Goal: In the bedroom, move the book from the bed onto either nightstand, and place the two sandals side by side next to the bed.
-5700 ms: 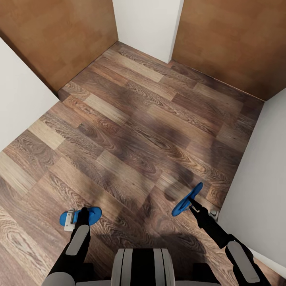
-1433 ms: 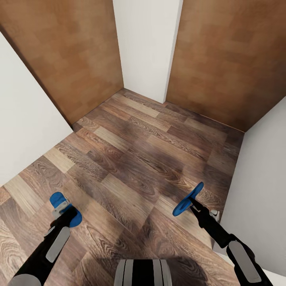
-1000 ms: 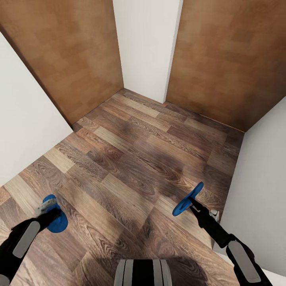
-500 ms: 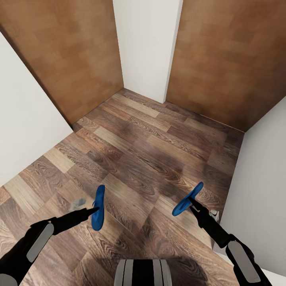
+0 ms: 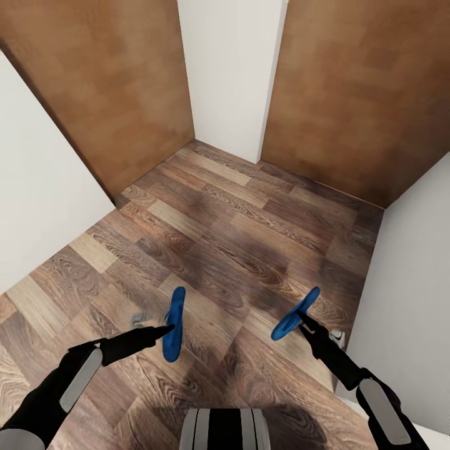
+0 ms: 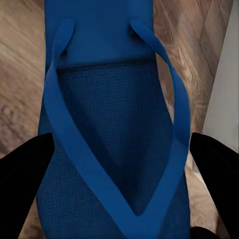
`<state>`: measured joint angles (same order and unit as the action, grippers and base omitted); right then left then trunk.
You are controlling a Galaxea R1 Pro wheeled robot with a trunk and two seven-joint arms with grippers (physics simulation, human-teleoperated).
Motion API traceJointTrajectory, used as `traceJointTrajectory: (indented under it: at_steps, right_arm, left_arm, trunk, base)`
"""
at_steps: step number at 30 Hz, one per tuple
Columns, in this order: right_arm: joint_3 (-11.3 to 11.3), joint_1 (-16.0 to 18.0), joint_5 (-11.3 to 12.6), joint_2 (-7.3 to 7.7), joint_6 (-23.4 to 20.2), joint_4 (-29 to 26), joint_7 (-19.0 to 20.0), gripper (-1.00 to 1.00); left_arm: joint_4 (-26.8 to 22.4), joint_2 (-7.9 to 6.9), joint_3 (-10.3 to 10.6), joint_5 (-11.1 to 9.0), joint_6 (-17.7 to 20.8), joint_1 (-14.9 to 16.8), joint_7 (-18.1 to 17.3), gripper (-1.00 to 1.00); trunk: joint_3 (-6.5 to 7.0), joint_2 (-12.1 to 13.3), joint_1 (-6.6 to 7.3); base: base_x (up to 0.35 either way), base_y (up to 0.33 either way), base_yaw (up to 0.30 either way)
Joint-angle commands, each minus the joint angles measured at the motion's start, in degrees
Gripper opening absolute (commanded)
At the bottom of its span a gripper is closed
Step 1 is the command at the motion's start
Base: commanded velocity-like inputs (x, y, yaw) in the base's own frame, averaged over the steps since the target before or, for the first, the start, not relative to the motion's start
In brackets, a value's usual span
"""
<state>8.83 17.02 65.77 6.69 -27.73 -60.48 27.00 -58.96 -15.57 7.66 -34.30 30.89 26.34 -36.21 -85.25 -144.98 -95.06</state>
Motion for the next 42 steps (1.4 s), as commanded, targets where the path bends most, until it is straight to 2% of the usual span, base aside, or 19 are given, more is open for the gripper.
traceJointTrajectory:
  at_steps: [1,5,7,9,10,12,15,23,42]
  right_arm:
    - [0.05,0.00,0.33,-0.01,-0.49,0.01,0.03,-1.00]
    - [-0.07,0.02,0.16,-0.04,-0.49,-0.04,0.05,-1.00]
    - [-0.82,-0.02,-0.05,-0.21,-0.50,-0.13,0.06,-1.00]
    - [-6.31,-0.01,-0.23,-0.12,-0.54,-0.22,0.00,-1.00]
    - [-7.69,0.00,-0.24,-0.08,-0.53,-0.24,0.02,-1.00]
    - [-13.43,0.00,-0.28,-0.01,-0.50,-0.34,0.02,-1.00]
    - [-16.24,-0.01,-0.27,0.05,-0.55,-0.40,0.09,-1.00]
    - [-17.41,-0.01,-0.25,0.07,-0.34,-3.32,0.16,-1.00]
    - [-17.37,-0.03,-0.06,0.06,-0.31,-2.92,0.23,-1.00]
  left_arm:
    - [-0.01,1.54,0.22,2.15,0.40,0.03,0.79,-1.00]
    - [0.64,2.14,0.25,2.93,0.38,-0.01,0.95,-1.00]
    - [1.60,2.18,0.25,3.03,0.34,-0.04,0.96,-1.00]
    - [2.22,2.21,0.25,3.03,0.32,-0.04,0.90,-1.00]
    - [2.26,2.21,0.23,3.03,0.32,-0.04,0.90,-1.00]
    - [2.39,2.21,0.24,2.98,0.31,-0.05,0.88,-1.00]
    - [2.44,2.21,0.25,2.94,0.31,-0.06,0.83,-1.00]
    - [2.45,2.21,0.23,2.84,0.31,-0.05,0.54,-1.00]
    - [2.53,2.21,0.22,2.68,0.36,-0.05,0.49,-1.00]
  trunk:
    - [0.20,0.00,0.03]
    - [1.08,0.06,0.14]
    - [1.53,0.08,0.19]
    - [1.97,0.11,0.24]
    - [2.19,0.12,0.27]
    - [2.63,0.15,0.32]
    - [3.30,0.19,0.39]
    - [5.07,0.30,0.60]
    - [9.28,0.55,1.09]
  base:
    - [0.000,0.000,0.000]
    - [0.000,0.000,0.000]
    - [0.000,0.000,0.000]
    - [0.000,0.000,0.000]
    - [0.000,0.000,0.000]
    - [0.000,0.000,0.000]
    - [0.000,0.000,0.000]
    - [0.000,0.000,0.000]
    - [0.000,0.000,0.000]
